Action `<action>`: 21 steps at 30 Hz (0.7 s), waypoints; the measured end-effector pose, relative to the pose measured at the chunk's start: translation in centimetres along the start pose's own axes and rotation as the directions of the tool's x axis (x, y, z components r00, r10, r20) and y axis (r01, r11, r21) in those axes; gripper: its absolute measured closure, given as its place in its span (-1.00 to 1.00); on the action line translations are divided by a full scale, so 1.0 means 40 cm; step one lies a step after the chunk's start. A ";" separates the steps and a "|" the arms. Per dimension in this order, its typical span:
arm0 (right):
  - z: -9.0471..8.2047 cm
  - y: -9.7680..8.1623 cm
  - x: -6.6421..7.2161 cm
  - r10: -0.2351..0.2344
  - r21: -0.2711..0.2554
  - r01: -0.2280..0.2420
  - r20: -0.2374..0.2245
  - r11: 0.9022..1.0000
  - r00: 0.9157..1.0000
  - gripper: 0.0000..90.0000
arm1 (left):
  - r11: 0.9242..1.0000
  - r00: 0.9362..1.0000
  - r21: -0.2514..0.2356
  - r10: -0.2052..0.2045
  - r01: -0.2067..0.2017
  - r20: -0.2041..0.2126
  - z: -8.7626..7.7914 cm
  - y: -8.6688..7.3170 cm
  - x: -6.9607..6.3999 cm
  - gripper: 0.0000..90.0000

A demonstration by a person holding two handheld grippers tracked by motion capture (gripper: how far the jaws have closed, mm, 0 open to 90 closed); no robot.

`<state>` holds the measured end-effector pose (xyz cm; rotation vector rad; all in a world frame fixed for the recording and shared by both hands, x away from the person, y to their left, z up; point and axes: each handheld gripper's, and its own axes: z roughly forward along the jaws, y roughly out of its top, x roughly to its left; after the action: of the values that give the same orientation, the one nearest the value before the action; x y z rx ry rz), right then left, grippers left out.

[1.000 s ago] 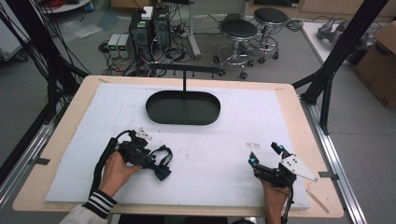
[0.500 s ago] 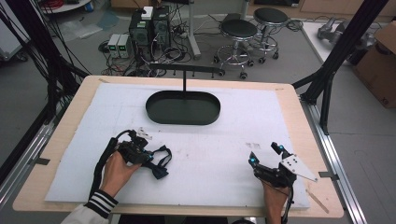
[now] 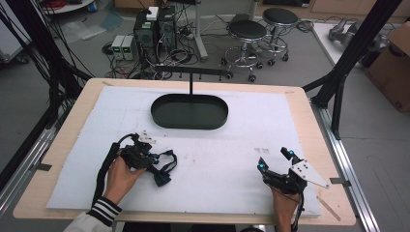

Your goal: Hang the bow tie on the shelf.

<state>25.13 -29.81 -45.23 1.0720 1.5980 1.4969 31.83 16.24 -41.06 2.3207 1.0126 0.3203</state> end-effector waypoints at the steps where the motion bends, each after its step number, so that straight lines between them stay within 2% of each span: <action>1: 0.000 0.000 0.000 0.000 0.000 0.000 0.000 1.000 1.000 -0.82 | 1.000 1.000 -0.011 -0.003 0.003 0.008 -0.003 0.000 0.001 0.91; 7: 0.000 0.000 0.000 -0.002 -0.001 0.002 0.000 1.000 1.000 -0.82 | 0.997 1.000 -0.083 -0.005 0.007 0.023 -0.018 0.000 0.005 0.92; 8: 0.000 0.000 0.001 0.002 0.001 -0.002 -0.001 1.000 1.000 -0.82 | 0.994 1.000 -0.109 -0.002 0.004 0.024 -0.023 0.001 0.006 0.92; 9: 0.000 0.000 0.001 0.002 0.001 -0.002 -0.001 1.000 1.000 -0.82 | 0.994 1.000 -0.109 -0.002 0.004 0.024 -0.023 0.001 0.006 0.92; 11: 0.000 0.000 0.001 0.002 0.001 -0.002 -0.001 1.000 1.000 -0.82 | 0.989 1.000 -0.149 0.005 -0.001 0.026 -0.031 0.002 0.006 0.92; 13: 0.000 0.000 0.000 -0.003 -0.001 0.003 0.000 1.000 1.000 -0.82 | 0.987 1.000 -0.159 0.001 0.003 0.029 -0.033 0.003 0.006 0.92; 16: 0.000 0.000 0.001 0.000 0.001 0.000 -0.001 1.000 1.000 -0.82 | 0.977 0.999 -0.213 0.004 0.003 0.033 -0.043 0.008 0.006 0.92; 18: 0.000 0.000 0.000 0.000 0.002 0.000 0.001 1.000 1.000 -0.82 | 0.972 0.999 -0.236 -0.002 0.009 0.032 -0.049 0.011 0.005 0.92; 19: 0.000 0.000 0.000 0.000 0.002 0.000 0.001 1.000 1.000 -0.82 | 0.972 0.999 -0.236 -0.002 0.009 0.032 -0.049 0.011 0.005 0.92; 20: 0.000 0.000 0.001 0.004 0.003 -0.004 0.001 1.000 1.000 -0.82 | 0.967 0.999 -0.256 -0.005 0.013 0.035 -0.054 0.014 0.008 0.92; 21: 0.000 0.000 0.000 -0.001 0.000 0.001 0.002 1.000 1.000 -0.82 | 0.967 0.999 -0.256 -0.005 0.013 0.035 -0.054 0.014 0.008 0.92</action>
<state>25.14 -29.81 -45.23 1.0720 1.5971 1.4945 31.47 17.07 -38.99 2.0814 0.9078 0.3832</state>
